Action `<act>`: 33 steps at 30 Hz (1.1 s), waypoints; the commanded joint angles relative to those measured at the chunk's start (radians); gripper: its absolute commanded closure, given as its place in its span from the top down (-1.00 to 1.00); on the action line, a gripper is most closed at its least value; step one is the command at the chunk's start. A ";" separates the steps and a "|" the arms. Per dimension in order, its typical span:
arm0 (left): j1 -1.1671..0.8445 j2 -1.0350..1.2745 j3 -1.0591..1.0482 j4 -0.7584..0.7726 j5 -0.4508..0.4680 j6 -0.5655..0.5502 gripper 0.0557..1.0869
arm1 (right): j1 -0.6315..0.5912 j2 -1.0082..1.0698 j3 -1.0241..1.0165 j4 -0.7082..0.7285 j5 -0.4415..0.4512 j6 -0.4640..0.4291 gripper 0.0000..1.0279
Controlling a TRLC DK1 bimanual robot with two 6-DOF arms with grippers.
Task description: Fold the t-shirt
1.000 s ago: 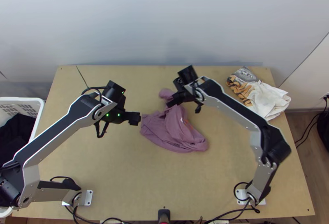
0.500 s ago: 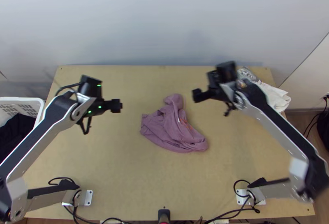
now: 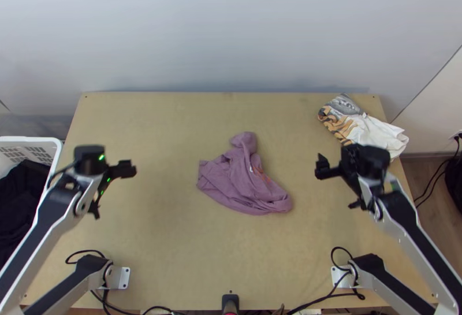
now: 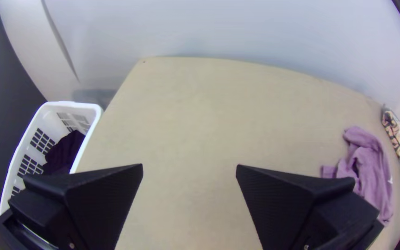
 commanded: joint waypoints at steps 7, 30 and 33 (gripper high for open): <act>0.226 -0.542 -0.521 0.383 -0.036 0.314 0.90 | -0.137 -0.221 -0.387 0.352 0.099 -0.074 0.93; 0.215 -0.947 -0.749 0.518 0.009 0.527 0.90 | -0.020 -0.947 -0.667 0.311 0.120 -0.013 0.93; 0.209 -0.947 -0.751 0.504 0.010 0.455 0.90 | -0.008 -0.947 -0.667 0.311 0.120 -0.013 0.93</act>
